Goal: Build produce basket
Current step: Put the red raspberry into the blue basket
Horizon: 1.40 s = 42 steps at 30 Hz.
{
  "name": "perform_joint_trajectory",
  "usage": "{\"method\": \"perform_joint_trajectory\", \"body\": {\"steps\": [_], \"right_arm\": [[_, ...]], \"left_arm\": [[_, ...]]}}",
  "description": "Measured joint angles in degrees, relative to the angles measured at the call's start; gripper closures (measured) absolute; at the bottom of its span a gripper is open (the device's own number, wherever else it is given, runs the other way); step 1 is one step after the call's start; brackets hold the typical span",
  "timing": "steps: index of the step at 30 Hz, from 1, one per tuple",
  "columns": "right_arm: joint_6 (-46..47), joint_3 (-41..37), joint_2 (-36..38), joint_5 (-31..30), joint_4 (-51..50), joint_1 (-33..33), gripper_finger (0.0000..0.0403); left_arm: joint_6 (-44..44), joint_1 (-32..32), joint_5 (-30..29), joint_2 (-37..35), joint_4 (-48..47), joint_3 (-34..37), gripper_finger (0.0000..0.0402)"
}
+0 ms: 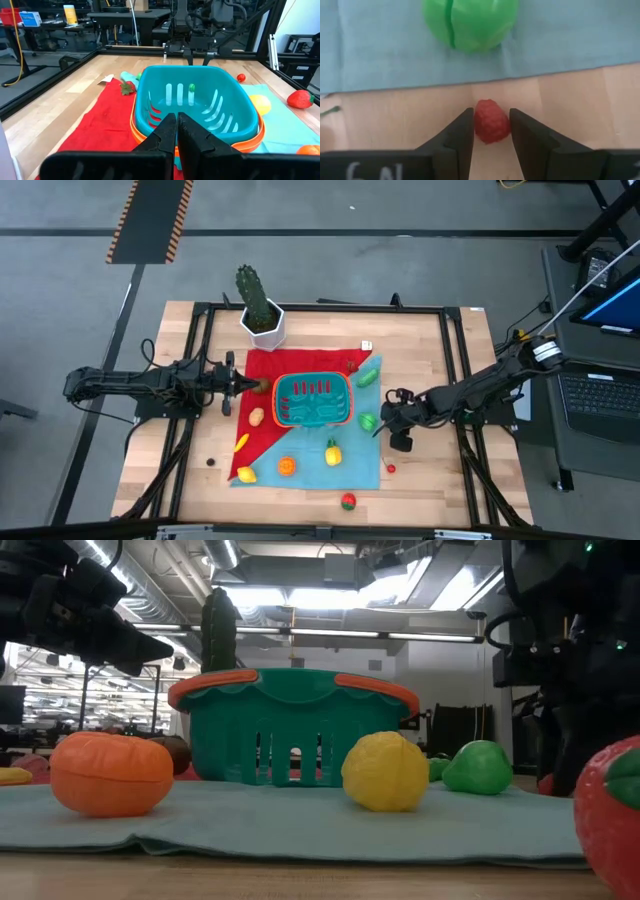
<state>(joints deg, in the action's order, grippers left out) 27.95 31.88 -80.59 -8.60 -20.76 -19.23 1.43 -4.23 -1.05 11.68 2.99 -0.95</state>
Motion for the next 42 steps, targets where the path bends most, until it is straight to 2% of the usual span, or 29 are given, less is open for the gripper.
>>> {"method": "perform_joint_trajectory", "body": {"steps": [9,15,22,30,42], "right_arm": [[-0.2,0.1,-2.0,0.1,0.9,0.0,0.0276],[0.3,0.1,-2.0,0.2,0.7,0.0,0.0306],[2.9,-0.1,-0.4,0.7,-0.1,0.0,0.0307],[5.1,-0.2,9.8,1.0,-1.1,0.0,0.0307],[1.8,-1.3,29.4,-11.1,-2.1,-0.1,0.0307]], "left_arm": [[0.0,0.0,0.0,0.0,0.0,0.0,0.0394],[0.0,0.0,0.0,0.0,0.0,0.0,0.0394],[0.0,0.0,0.0,0.0,0.0,0.0,0.0394],[0.0,0.0,0.0,0.0,0.0,0.0,0.0394],[0.0,0.0,0.0,0.0,0.0,0.0,0.0394]]}}
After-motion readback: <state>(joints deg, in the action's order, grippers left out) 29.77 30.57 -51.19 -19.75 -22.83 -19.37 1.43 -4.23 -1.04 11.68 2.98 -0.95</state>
